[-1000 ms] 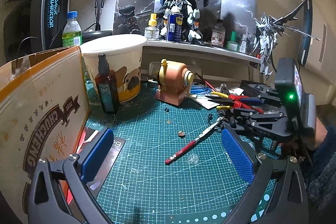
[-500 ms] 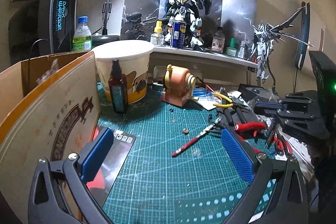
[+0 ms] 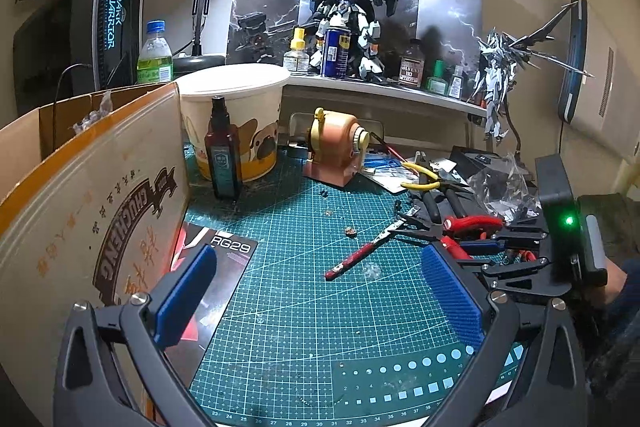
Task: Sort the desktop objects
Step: 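Lift the red-handled pliers with the right tool toward the left tool, then set the pliers down on the mat and open the right tool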
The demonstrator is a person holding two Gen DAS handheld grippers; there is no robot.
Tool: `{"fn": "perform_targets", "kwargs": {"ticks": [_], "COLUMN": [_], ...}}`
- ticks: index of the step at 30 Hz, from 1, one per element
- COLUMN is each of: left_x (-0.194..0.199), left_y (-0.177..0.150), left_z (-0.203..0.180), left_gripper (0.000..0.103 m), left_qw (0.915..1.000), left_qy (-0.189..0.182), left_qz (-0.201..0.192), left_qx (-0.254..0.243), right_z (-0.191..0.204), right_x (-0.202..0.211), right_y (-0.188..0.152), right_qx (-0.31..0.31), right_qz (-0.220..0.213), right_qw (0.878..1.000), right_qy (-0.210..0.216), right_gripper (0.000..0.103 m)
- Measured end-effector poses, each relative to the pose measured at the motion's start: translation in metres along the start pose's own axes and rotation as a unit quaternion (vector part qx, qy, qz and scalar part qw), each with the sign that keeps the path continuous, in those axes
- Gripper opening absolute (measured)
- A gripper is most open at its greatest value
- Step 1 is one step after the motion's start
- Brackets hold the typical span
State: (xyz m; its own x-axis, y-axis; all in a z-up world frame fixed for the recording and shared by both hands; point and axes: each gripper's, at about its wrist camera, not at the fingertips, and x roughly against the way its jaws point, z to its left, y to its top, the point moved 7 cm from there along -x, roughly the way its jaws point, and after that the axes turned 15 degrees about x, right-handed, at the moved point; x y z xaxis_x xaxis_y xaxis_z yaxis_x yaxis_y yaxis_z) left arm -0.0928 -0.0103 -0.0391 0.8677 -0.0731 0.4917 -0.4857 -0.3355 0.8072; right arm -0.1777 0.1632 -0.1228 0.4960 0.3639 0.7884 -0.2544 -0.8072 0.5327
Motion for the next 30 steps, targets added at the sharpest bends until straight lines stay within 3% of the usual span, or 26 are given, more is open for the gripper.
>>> {"fn": "perform_targets", "kwargs": {"ticks": [6, 13, 20, 30], "left_x": [-0.004, 0.005, 0.03, 0.054], "left_y": [-0.001, 0.002, 0.001, -0.032], "left_z": [0.0, -0.002, 0.007, 0.008], "left_gripper": [0.103, 0.103, 0.103, 0.103], "left_qw": [1.0, 1.0, 0.9999, 0.9993], "left_qy": [0.001, -0.002, -0.007, -0.028], "left_qz": [0.006, -0.003, -0.009, 0.017], "left_qx": [0.001, -0.005, -0.003, -0.016], "right_z": [-0.003, -0.009, 0.021, 0.11], "right_x": [0.001, 0.049, 0.087, 0.023], "right_y": [0.006, 0.035, 0.051, 0.038], "right_qx": [-0.051, -0.104, -0.136, -0.135], "right_qz": [-0.018, -0.085, -0.096, -0.065], "right_qw": [0.999, 0.991, 0.986, 0.987], "right_qy": [-0.004, 0.028, 0.023, 0.05], "right_gripper": [0.015, 0.015, 0.015, 0.015]}}
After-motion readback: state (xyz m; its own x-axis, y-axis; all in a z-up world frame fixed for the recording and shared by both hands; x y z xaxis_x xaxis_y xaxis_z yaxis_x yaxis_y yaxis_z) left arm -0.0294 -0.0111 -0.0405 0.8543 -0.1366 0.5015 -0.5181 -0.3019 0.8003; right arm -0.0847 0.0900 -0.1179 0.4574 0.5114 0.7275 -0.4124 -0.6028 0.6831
